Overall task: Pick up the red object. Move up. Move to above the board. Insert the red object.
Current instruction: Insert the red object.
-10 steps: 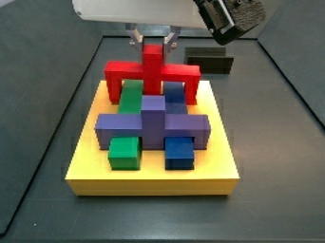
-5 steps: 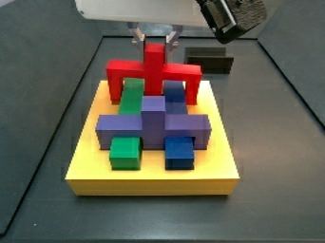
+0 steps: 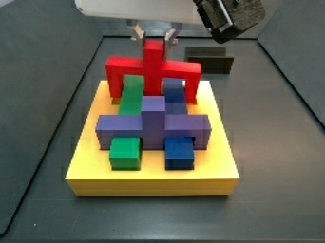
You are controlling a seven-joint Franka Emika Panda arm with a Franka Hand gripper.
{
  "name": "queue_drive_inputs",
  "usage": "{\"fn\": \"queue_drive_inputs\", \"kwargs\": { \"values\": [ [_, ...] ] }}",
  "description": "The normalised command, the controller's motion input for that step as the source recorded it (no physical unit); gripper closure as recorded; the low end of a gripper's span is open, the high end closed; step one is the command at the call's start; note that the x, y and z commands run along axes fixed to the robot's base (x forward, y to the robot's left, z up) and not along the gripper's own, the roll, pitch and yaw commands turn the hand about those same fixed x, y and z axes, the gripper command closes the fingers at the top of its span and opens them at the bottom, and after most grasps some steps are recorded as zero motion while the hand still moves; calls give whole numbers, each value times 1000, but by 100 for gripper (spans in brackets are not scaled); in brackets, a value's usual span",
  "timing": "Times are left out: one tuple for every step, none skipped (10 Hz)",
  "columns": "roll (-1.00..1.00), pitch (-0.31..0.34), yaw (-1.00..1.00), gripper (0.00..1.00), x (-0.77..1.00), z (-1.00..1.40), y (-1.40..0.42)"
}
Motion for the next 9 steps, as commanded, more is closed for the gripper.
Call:
{"fn": "queue_drive_inputs", "kwargs": {
  "values": [
    [157,0,0,100,0,-6,-46],
    [104,0,0,100,11,-94,-120],
    [74,0,0,100,0,-123,-120],
    [54,0,0,100,0,-154,-86],
    [144,0,0,100,0,-260,0],
    [239,0,9,100,23,-243,0],
    [317,0,26,100,69,-183,0],
    [281,16,29,100,69,0,0],
    [124,34,0,100,0,123,0]
  ]
}}
